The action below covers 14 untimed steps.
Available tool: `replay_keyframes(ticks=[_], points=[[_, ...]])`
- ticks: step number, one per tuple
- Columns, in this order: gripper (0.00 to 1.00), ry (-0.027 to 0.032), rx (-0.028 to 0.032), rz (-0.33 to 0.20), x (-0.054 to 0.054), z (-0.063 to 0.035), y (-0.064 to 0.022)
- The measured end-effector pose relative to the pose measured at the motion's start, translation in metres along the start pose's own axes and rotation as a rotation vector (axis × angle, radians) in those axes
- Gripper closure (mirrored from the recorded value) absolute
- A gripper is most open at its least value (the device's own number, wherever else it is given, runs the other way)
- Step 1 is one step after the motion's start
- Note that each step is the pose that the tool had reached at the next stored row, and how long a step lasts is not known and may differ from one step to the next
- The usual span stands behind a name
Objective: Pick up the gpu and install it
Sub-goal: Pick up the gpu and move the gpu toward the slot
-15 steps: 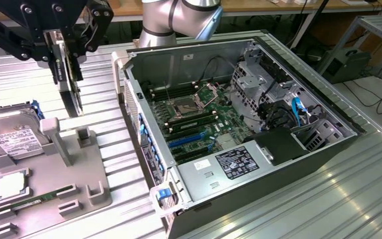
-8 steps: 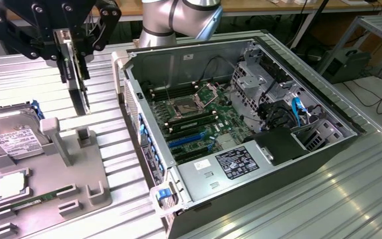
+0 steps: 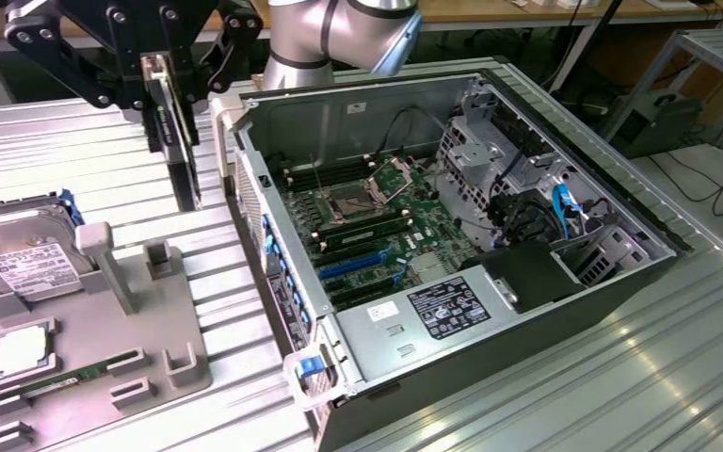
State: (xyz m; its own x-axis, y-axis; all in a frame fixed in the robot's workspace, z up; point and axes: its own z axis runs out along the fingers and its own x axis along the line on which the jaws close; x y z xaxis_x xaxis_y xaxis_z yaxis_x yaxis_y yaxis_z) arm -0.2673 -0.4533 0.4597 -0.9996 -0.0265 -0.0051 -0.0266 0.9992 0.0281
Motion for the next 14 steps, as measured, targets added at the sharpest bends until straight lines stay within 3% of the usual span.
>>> replay_keyframes(ticks=[14], points=[[0.71, 0.0004, -0.0001, -0.014, -0.021, 0.0002, -0.0006]])
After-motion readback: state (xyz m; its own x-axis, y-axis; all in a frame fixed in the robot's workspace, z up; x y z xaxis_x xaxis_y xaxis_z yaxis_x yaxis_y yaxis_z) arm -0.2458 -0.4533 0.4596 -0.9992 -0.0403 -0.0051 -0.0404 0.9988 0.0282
